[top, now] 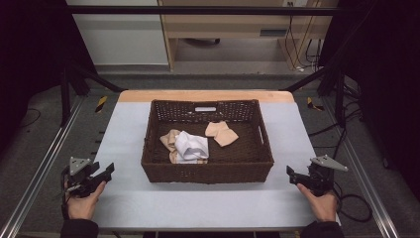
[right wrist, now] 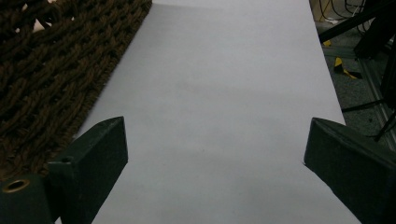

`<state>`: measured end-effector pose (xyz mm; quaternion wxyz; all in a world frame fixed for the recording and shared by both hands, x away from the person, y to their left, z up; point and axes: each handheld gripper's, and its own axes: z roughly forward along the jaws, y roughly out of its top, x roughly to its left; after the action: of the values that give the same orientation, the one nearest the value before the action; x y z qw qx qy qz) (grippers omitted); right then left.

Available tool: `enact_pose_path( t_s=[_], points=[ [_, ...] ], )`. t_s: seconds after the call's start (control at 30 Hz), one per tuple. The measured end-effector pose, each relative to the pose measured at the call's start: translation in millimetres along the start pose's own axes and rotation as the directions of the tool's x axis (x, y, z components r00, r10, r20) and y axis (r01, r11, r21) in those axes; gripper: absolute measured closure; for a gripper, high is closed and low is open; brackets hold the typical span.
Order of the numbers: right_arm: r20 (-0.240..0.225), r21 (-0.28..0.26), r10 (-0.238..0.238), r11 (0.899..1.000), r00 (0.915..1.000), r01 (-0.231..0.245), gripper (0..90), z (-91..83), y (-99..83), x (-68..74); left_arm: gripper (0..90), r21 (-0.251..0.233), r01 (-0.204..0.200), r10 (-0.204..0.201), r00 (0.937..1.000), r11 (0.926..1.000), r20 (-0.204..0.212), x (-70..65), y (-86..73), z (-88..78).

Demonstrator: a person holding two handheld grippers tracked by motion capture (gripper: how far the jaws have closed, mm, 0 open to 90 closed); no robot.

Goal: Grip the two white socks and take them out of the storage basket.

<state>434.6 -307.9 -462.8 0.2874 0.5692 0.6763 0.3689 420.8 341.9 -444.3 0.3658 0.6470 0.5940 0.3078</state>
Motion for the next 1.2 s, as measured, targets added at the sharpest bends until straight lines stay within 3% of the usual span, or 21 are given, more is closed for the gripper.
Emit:
enact_pose_path(
  t_s=[0.3, 0.37, 0.6, 0.73, 1.2],
  points=[
    [0.003, -0.016, -0.008, 1.0, 1.0, 0.008, 6.2, -4.2, 0.6, 1.4, 43.7, -0.018, -0.019, 0.019, 0.9996, 0.9997, 0.02, -4.0, 4.8, -2.0],
    [0.006, -0.016, -0.019, 1.0, 0.9998, 0.019, 5.5, -3.9, 0.7, 2.2, 42.7, -0.046, -0.001, 0.003, 0.9993, 0.9989, 0.036, -5.7, 9.4, -6.6],
    [0.013, -0.015, -0.029, 0.999, 0.9995, 0.029, 5.0, -2.8, 1.1, 2.7, 40.4, -0.077, 0.044, -0.037, 0.995, 0.996, 0.092, -9.2, 18.9, -13.4],
    [0.022, -0.012, -0.033, 0.999, 0.9992, 0.034, 5.1, -2.3, 1.1, 2.9, 39.5, -0.118, 0.047, -0.034, 0.9933, 0.992, 0.11, -14.2, 29.0, -21.0],
    [0.027, 0.002, -0.042, 0.999, 0.9987, 0.042, 5.6, -1.3, 1.0, 3.9, 34.8, -0.175, 0.044, -0.013, 0.9848, 0.9835, 0.173, -29.7, 58.4, -36.7]
  ],
)
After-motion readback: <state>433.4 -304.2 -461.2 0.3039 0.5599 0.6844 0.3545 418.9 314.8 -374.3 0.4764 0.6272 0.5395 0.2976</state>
